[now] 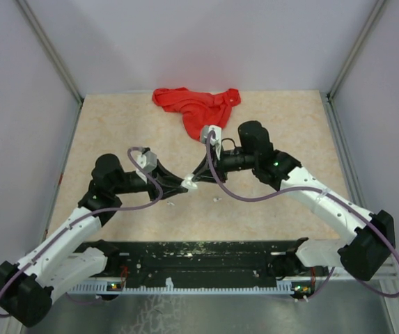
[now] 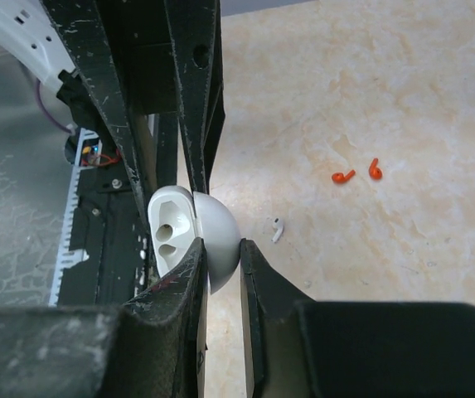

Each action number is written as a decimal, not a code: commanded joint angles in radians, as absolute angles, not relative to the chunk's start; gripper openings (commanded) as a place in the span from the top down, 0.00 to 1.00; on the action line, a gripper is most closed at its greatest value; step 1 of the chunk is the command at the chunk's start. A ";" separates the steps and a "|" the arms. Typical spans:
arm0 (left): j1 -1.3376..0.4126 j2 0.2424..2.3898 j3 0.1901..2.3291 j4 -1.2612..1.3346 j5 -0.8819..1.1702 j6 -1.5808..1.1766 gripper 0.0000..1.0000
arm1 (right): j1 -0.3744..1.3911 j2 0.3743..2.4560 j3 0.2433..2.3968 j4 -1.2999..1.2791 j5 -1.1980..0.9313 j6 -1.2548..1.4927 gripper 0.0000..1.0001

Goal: Insert the wireless bluetooth earbuds into the charging case
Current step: Adjust the charging case, then pick up the earbud from the charging case.

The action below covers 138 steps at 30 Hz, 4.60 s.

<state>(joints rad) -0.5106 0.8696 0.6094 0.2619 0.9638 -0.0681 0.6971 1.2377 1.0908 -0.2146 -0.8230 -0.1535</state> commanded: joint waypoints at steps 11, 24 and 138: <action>-0.509 0.937 0.672 0.148 1.045 -0.017 0.51 | 0.785 1.268 1.325 -0.514 -0.600 -0.379 0.96; -0.511 0.898 0.651 0.187 1.030 -0.008 0.55 | 0.831 1.315 1.394 -0.612 -0.542 -0.414 0.97; -0.456 0.657 0.541 0.107 0.097 0.210 0.99 | 0.862 1.891 1.268 -0.673 0.045 -0.072 0.76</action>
<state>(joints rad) -0.4622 0.6476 0.5449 0.0757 0.0444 0.2138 0.8555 1.8759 1.2457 -0.6975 0.0219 -0.0826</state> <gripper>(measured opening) 0.085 0.267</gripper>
